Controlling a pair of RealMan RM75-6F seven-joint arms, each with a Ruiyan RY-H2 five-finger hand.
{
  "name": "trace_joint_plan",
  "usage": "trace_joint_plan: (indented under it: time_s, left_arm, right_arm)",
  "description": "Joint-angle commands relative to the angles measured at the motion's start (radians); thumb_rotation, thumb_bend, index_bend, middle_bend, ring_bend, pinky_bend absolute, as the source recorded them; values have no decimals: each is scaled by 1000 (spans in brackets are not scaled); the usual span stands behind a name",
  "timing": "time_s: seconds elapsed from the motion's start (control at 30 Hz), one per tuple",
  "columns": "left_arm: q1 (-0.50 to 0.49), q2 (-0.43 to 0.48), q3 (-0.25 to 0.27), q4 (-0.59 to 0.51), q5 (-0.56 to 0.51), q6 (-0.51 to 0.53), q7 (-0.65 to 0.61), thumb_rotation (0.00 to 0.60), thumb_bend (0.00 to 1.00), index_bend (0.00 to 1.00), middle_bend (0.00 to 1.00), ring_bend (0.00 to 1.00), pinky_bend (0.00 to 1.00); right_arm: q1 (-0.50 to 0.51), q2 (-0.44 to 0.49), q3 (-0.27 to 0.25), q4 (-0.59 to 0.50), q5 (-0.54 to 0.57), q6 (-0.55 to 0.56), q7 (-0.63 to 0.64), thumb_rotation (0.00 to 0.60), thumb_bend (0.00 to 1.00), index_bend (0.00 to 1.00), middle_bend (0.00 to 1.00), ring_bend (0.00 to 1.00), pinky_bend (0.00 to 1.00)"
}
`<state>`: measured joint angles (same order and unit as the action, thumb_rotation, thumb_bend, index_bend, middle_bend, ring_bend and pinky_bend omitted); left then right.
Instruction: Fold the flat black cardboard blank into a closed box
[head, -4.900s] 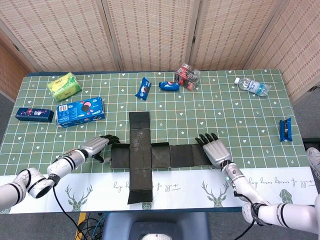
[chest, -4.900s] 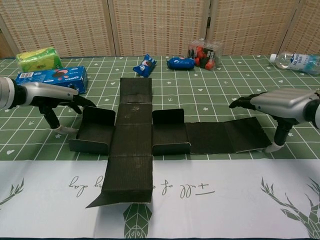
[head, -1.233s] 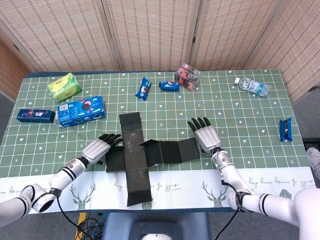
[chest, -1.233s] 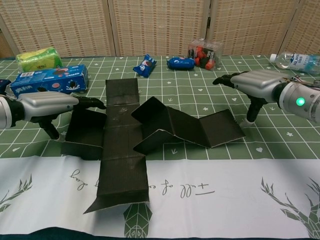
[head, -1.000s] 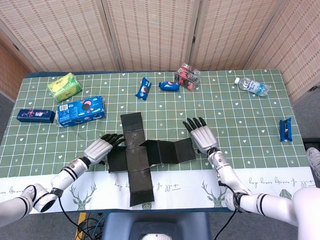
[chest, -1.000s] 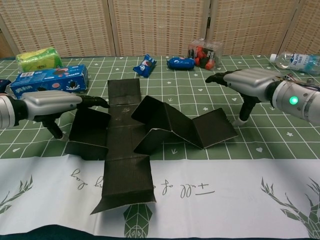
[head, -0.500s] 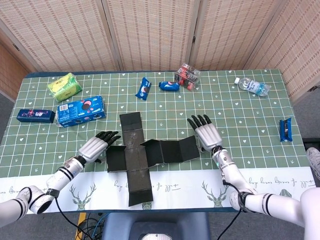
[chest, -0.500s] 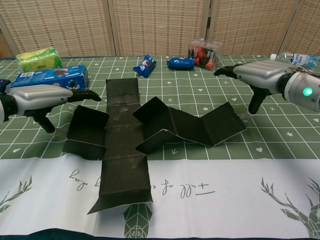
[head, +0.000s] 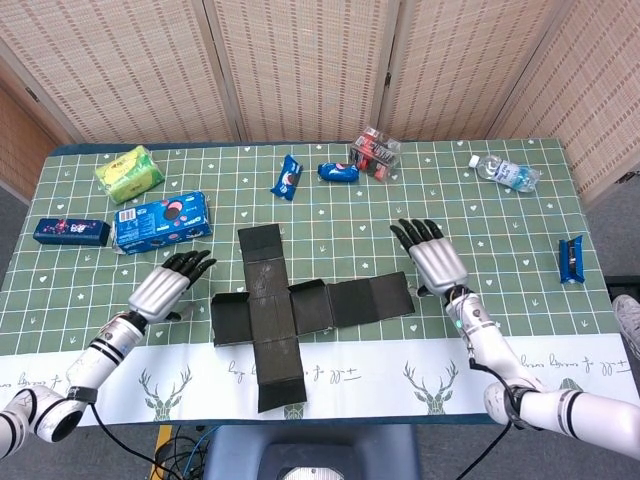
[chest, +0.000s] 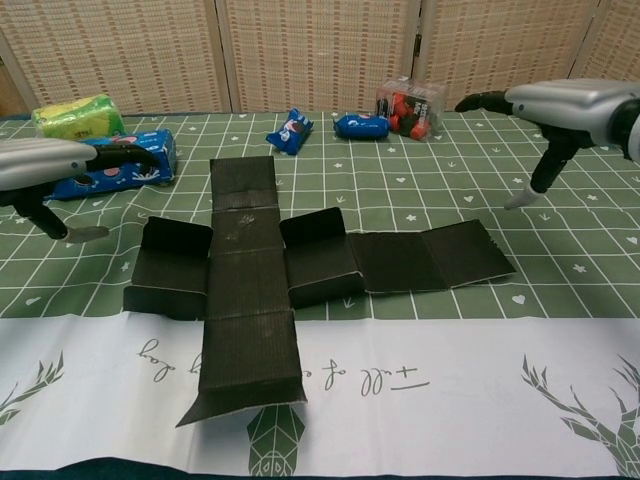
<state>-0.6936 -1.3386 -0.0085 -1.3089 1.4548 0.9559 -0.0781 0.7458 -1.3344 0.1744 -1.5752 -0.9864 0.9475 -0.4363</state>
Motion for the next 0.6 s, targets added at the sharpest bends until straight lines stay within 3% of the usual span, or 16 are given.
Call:
trace_joint_plan:
  time_s: [0.03,0.13,0.17,0.3,0.37,0.6]
  left_arm:
    - [9,14,-5,-16,-7,7,10,600,358,0,0,0,103]
    - [15,21,-8,-28,-12,10,16,600,358,0,0,0,103]
    - [16,22,-9,-32,-12,11,17,600,358,0,0,0,103]
    - [21,31,-8,-45,-8,15,28,600,358,0,0,0,103]
    - [24,38,-7,-54,-6,17,34,600,358,0,0,0,103]
    - [36,58,-9,-76,-6,24,40,600,358,0,0,0,103]
  right_arm:
    - [-13,38,7,-60,-20,8,30,600,96,0,4,0,0]
    - [-10,52,6,-119,-20,0,35,600,95,0,36,42,47]
    - [-7,54,6,-134,-16,-4,31,600,95,0,51,92,108]
    - [18,56,9,-199,47,-19,-9,600,94,0,122,408,507]
    - [40,55,11,-229,99,-25,-45,600,92,0,142,490,610]
    - [156,30,-2,-284,351,5,-248,600,56,0,146,572,685]
